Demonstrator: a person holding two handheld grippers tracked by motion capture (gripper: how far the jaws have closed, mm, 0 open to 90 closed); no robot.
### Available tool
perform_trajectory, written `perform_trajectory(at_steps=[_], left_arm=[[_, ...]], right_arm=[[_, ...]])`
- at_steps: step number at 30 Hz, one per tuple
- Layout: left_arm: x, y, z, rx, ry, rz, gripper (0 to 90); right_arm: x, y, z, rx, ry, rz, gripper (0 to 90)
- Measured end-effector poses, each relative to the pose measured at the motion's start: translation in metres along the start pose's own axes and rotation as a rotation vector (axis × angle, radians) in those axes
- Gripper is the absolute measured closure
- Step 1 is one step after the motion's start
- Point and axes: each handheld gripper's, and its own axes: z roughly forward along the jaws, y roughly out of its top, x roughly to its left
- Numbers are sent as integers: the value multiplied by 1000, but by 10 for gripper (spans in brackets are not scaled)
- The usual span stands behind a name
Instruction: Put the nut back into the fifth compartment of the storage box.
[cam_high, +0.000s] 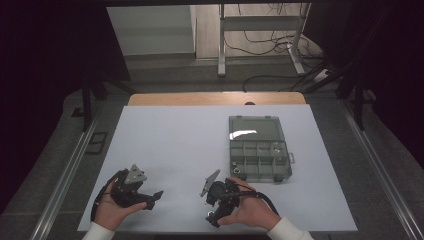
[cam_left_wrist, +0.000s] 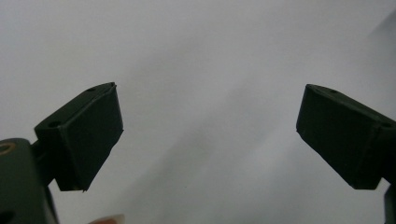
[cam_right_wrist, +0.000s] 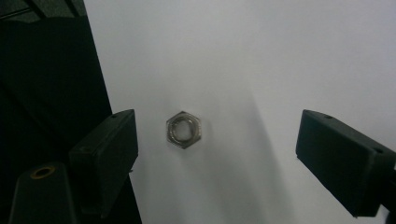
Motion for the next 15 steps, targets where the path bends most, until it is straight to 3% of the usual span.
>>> perform_trajectory(at_steps=[9,15], left_arm=[[0,0,0,0,0,2,74],[0,0,0,0,0,2,75]], right_arm=[[7,1,13,33,29,-4,200],[10,1,19,58,44,-34,286]])
